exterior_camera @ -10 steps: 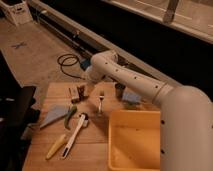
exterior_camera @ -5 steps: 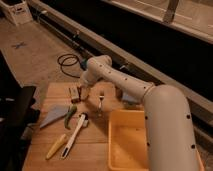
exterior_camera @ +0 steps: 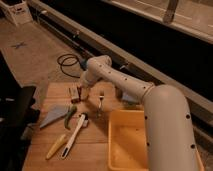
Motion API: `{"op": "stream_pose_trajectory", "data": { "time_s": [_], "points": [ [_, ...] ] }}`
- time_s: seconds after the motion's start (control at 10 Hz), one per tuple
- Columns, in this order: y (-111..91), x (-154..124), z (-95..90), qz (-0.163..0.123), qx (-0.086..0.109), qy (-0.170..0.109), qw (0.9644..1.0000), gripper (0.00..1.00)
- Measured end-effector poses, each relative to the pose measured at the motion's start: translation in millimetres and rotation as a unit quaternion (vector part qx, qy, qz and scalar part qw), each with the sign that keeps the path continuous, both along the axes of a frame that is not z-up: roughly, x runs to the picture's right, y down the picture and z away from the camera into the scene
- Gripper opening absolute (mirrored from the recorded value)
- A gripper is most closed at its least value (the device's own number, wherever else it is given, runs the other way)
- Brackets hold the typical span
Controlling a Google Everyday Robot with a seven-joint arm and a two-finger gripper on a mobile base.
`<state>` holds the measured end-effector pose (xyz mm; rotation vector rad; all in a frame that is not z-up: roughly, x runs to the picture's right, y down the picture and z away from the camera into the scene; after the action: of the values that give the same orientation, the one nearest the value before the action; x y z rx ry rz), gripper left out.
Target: Place grapes in table surface
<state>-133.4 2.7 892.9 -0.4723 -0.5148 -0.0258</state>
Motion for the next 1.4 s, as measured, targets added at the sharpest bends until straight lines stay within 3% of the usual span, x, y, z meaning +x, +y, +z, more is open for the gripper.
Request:
{"op": "stream_pose_trajectory", "data": {
  "time_s": [0.3,0.7,1.2,1.4],
  "points": [
    [-2,17,20.6,0.026,0.023,0.035,0.9988,0.7],
    [-6,20,53.4,0.036,0.017,0.04,0.9984,0.7],
    [-2,-6,84.0,0.025,-0.009,-0.005,0.9996,0.7],
    [10,-18,91.5,0.013,-0.025,-0.025,0.9993,0.56]
  ]
}}
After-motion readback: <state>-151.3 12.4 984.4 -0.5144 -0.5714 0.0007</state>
